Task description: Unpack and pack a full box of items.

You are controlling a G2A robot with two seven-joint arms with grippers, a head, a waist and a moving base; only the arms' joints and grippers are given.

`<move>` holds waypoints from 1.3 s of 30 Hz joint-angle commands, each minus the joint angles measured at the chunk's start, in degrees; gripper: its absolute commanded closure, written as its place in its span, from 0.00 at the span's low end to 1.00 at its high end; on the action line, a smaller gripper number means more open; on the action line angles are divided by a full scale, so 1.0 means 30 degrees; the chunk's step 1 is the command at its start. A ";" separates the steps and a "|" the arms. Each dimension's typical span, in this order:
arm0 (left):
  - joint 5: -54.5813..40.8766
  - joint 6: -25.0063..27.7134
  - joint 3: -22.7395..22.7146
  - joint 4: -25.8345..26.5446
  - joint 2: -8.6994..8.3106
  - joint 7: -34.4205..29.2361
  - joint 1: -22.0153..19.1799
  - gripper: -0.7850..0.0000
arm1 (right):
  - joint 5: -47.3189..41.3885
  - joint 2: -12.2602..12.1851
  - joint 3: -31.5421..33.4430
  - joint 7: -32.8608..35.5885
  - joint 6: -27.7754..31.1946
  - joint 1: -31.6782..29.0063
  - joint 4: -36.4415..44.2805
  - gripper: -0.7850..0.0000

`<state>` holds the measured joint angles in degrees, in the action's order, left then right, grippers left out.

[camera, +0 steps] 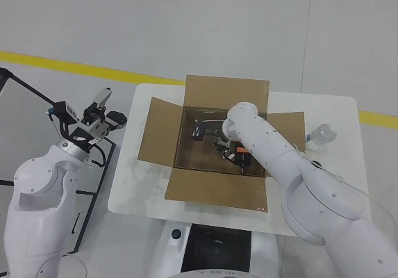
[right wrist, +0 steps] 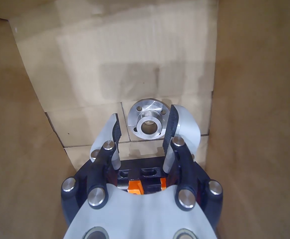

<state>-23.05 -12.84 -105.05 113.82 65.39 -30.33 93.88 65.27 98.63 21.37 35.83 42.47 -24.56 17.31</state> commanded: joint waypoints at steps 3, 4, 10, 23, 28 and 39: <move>0.0000 0.0000 0.0000 0.0000 0.0000 0.0000 0.0000 0.00 | 0.0150 -0.0078 0.0035 0.0331 -0.0010 -0.0068 0.0427 0.54; 0.0000 0.0000 0.0000 0.0000 0.0000 0.0000 0.0000 0.00 | 0.0188 -0.0091 0.0042 0.0430 -0.0025 -0.0090 0.0527 0.54; 0.0000 0.0000 0.0000 0.0000 0.0000 0.0000 0.0000 0.00 | 0.0415 -0.0171 0.0109 0.1117 -0.0295 -0.0152 0.0583 0.56; 0.0000 0.0000 0.0000 0.0000 0.0000 0.0000 0.0000 0.00 | 0.0300 -0.0191 0.0426 0.0796 -0.0037 -0.0254 -0.0141 0.58; 0.0000 0.0000 0.0000 0.0000 0.0000 0.0000 0.0000 0.00 | 0.0526 -0.0116 0.0423 0.0532 -0.0274 -0.0225 -0.0095 0.60; 0.0000 0.0000 0.0000 0.0000 0.0000 0.0000 0.0000 0.00 | 0.0741 0.0122 0.0452 0.0493 -0.0451 -0.0307 -0.0293 0.62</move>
<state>-23.05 -12.84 -105.05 113.82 65.39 -30.33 93.88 67.45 98.94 22.74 37.23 41.12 -25.44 16.53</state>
